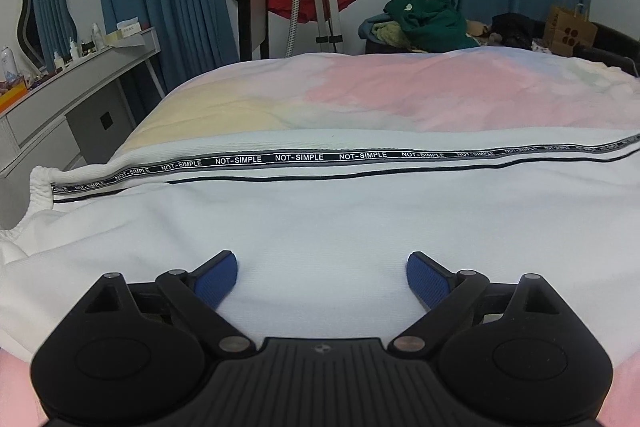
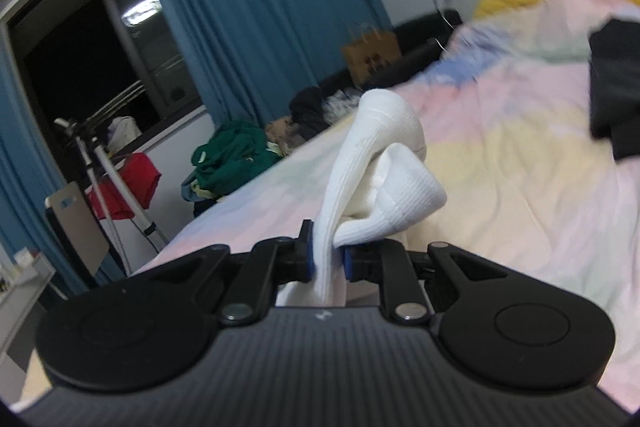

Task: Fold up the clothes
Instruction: 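Lift the folded pants by the cuffs with the right gripper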

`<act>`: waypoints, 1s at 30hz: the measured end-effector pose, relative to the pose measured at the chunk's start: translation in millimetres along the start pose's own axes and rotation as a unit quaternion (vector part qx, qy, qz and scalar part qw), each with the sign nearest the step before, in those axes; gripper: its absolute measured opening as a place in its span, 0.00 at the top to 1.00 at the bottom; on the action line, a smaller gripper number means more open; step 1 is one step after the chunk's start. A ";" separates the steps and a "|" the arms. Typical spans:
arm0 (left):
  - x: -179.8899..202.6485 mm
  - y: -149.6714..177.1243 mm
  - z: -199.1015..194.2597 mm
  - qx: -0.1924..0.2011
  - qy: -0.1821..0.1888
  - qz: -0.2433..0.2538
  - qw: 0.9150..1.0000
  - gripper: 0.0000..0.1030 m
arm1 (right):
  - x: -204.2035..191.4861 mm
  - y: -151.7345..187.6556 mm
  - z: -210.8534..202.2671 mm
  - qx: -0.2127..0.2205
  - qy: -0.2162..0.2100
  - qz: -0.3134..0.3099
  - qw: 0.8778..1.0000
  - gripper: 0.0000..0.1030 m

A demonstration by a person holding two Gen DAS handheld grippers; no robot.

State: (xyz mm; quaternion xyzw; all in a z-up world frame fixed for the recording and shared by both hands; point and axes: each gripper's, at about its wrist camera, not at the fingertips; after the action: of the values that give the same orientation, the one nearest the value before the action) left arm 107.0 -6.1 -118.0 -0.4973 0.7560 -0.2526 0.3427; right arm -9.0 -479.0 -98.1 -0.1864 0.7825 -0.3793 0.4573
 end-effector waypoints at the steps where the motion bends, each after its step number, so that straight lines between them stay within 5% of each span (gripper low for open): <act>1: -1.1 -0.3 -2.5 -0.001 0.003 0.001 1.000 0.09 | -9.7 0.1 -4.7 0.006 -0.008 -0.013 1.000 0.84; 9: -28.5 -7.7 -40.1 0.035 -0.005 -0.052 0.998 0.09 | -126.2 52.9 -59.0 0.014 -0.134 -0.172 0.976 0.84; 14: -48.9 -13.0 -77.6 0.080 -0.055 -0.065 0.993 0.09 | -181.9 145.2 -74.3 -0.089 -0.218 -0.258 0.937 0.84; 20: -63.3 -15.7 -97.0 0.099 -0.060 -0.098 0.988 0.09 | -191.6 258.3 -64.1 -0.211 -0.207 -0.384 0.875 0.84; 30: -66.3 -18.1 -94.0 0.099 -0.040 -0.117 0.987 0.09 | -204.2 246.4 -87.3 -0.151 -0.247 -0.382 0.878 0.83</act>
State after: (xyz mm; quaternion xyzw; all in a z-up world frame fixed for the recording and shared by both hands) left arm 63.1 52.3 -27.2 -0.5558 0.6492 -0.3449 0.3881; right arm 34.4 -153.2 -143.4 -0.6252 0.5600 -0.3437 0.4211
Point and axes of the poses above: each gripper's, at about its wrist camera, not at the fingertips, and z roughly the way its jaws point, x to its right, y to its underside, and after that the axes turned 10 degrees about z, right-handed
